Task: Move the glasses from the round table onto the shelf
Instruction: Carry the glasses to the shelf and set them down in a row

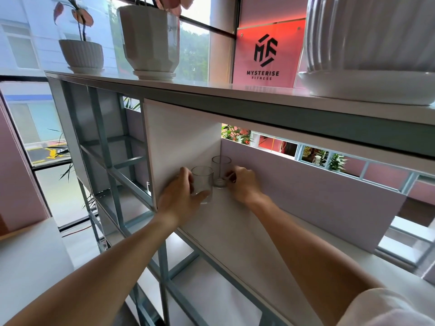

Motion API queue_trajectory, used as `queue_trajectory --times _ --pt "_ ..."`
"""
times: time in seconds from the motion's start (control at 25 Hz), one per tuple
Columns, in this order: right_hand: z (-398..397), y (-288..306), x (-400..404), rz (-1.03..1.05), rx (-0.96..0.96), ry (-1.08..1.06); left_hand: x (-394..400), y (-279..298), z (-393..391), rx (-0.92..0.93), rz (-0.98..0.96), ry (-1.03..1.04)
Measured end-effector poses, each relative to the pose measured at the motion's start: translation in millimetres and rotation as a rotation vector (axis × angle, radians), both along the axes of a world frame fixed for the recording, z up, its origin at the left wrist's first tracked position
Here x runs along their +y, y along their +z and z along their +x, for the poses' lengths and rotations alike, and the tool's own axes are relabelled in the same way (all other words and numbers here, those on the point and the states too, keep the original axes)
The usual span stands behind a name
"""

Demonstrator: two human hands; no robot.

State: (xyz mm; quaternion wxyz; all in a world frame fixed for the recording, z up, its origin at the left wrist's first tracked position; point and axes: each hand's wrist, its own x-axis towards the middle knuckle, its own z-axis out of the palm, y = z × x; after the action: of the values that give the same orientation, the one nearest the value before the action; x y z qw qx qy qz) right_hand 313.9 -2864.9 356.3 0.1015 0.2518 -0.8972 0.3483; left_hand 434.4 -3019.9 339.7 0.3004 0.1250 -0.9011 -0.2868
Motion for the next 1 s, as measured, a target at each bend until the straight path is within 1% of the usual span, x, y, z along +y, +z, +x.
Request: queue_trajectory --times 0.2,0.4,0.52,0.64,0.8,0.92,1.0 --pt "5.1 6.5 13.3 -0.006 0.026 0.037 4.5 3.1 -18.2 -0.021 0.012 0.019" --pt "7.8 5.5 26.0 0.015 -0.003 0.044 9.0 0.5 -31.7 -0.013 0.010 0.011" --pt "9.8 2.1 30.0 0.040 -0.027 0.051 11.2 -0.8 -33.0 -0.002 0.032 0.025" --pt "21.0 -1.5 27.6 0.073 -0.022 0.068 6.0 -3.7 -24.7 -0.019 0.027 -0.003" --pt "49.3 5.8 15.0 0.098 0.031 0.041 -7.0 0.7 10.9 -0.036 -0.052 -0.079" --pt "119.2 -1.3 -7.6 0.043 0.082 0.056 -29.5 -10.9 79.8 -0.055 -0.053 -0.064" --pt "178.4 -17.3 -23.5 -0.037 0.099 0.101 -43.8 -36.1 130.8 -0.056 -0.026 -0.037"
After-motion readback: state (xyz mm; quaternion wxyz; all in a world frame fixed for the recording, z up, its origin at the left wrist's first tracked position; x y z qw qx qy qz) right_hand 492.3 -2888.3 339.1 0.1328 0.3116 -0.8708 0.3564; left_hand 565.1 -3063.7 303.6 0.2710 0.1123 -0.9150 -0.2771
